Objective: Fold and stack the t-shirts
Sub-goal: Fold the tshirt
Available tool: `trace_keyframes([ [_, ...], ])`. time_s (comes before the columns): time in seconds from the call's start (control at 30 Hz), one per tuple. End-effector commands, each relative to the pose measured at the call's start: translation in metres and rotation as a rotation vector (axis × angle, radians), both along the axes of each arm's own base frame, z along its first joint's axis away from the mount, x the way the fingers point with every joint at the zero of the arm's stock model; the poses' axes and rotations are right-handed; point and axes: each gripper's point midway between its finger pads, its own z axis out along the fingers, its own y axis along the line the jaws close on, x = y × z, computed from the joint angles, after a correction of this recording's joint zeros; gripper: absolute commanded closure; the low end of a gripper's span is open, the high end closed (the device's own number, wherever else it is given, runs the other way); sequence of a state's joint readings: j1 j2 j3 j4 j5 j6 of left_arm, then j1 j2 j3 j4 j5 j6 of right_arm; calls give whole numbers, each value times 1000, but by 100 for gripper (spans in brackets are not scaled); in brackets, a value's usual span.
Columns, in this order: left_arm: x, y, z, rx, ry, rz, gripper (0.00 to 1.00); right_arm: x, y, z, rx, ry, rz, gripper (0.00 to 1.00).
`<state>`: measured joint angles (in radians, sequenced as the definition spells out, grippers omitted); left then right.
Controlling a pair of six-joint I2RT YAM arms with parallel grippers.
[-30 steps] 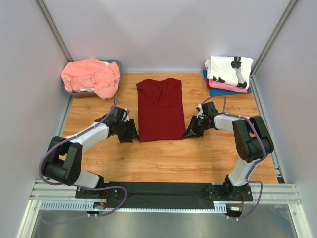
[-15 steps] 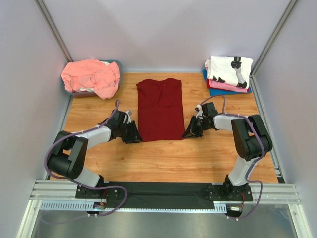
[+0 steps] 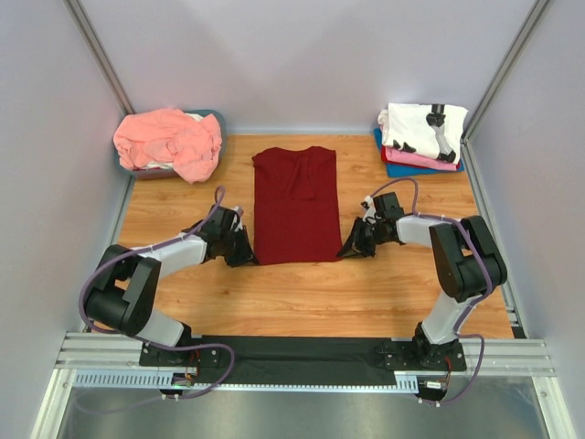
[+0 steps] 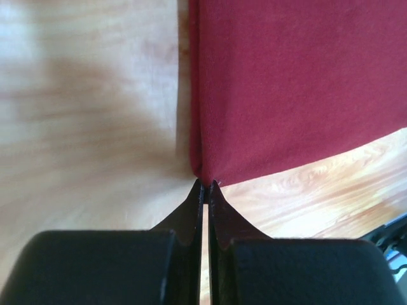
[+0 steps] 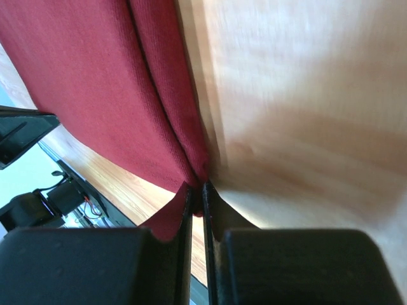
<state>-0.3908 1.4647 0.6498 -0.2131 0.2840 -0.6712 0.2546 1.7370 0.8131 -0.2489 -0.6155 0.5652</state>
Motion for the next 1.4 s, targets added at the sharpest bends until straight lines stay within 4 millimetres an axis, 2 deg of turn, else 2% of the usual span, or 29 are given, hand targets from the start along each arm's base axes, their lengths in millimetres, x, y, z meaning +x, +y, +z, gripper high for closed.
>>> trace_keyframes([
  [0.0,-5,6,28,60,-64,0,100,-20,-8,3,-34,-2,-19,100],
  [0.17,-43,5,42,81,-63,-24,100,-56,1,23,11,-11,-38,100],
  [0.2,-55,1,50,65,-69,-33,100,-68,2,31,3,-23,-48,100],
  [0.3,-76,2,70,44,-79,-20,100,-88,2,48,-14,-55,-68,100],
  [0.37,-81,4,88,18,-117,-7,100,-89,-1,61,-27,-96,-101,100],
  [0.4,-83,7,98,19,-121,6,100,-91,-3,76,-16,-126,-119,99],
  [0.43,-83,10,105,23,-136,12,100,-89,-6,84,-23,-148,-137,99],
  [0.47,-80,13,112,28,-157,23,100,-87,-13,87,-62,-157,-165,100],
  [0.5,-78,14,125,32,-175,30,100,-85,-17,94,-76,-176,-182,100],
  [0.53,-76,14,131,40,-188,20,100,-76,-17,113,-74,-230,-193,100],
  [0.57,-73,15,132,58,-186,21,100,-74,-21,115,-102,-228,-203,100],
  [0.6,-69,13,142,57,-199,18,100,-71,-21,121,-109,-243,-203,100],
  [0.63,-66,13,144,68,-207,7,100,-63,-21,134,-110,-274,-205,100],
  [0.67,-62,12,143,87,-200,7,100,-60,-21,132,-130,-261,-199,100],
  [0.73,-54,7,153,85,-222,-7,100,-50,-18,136,-146,-261,-190,99],
  [0.77,-48,9,151,115,-224,3,100,-47,-18,137,-152,-258,-189,100],
  [0.8,-42,6,159,111,-241,3,100,-45,-17,137,-157,-257,-185,100],
  [0.87,-35,2,159,125,-241,-10,100,-36,-15,139,-168,-267,-186,100],
  [0.93,-27,-2,167,124,-258,-15,100,-30,-14,142,-174,-280,-185,99],
  [1.03,-14,-4,172,125,-253,-18,100,-16,-13,145,-189,-286,-187,100],
  [1.07,-4,0,172,132,-255,1,100,-6,-12,153,-181,-306,-190,100],
  [1.13,4,-2,172,107,-238,-1,100,7,-12,148,-197,-290,-190,100],
  [1.23,31,0,170,95,-219,14,100,41,-10,156,-189,-301,-183,100],
  [1.27,44,0,159,108,-188,19,100,49,-10,153,-197,-288,-180,100],
  [1.3,61,2,169,100,-212,30,100,65,-7,168,-187,-330,-177,100],
  [1.33,76,-1,153,113,-166,21,100,80,-7,151,-205,-290,-179,100],
  [1.37,96,-3,168,110,-189,25,100,93,-8,151,-209,-285,-184,100],
])
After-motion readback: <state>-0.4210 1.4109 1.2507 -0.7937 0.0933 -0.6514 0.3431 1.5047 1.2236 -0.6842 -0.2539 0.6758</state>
